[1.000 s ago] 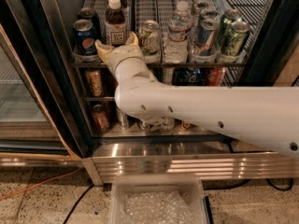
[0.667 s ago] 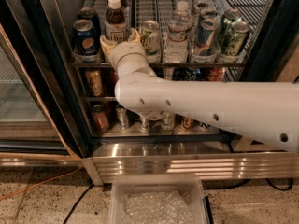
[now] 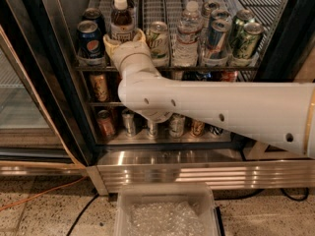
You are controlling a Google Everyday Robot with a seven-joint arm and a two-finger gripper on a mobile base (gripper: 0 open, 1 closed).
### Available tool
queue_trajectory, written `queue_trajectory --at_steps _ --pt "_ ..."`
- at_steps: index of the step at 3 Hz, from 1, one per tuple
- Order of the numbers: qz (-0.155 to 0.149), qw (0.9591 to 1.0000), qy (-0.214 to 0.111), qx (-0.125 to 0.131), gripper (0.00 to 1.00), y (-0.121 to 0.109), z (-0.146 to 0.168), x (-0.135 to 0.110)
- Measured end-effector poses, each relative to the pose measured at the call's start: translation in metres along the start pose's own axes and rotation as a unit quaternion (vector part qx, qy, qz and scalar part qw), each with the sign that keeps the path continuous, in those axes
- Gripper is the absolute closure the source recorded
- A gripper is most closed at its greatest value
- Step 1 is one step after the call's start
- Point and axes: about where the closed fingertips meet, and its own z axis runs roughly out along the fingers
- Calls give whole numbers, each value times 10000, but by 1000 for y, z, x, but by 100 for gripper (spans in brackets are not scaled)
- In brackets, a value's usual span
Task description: Pick blue plastic bottle from top shelf of fridge
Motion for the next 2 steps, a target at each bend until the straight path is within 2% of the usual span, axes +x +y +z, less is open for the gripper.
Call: queue_trajectory --at_steps 1,2 --pt "127 9999 31 4 43 0 5 2" --pt "223 9997 29 -1 62 0 9 2"
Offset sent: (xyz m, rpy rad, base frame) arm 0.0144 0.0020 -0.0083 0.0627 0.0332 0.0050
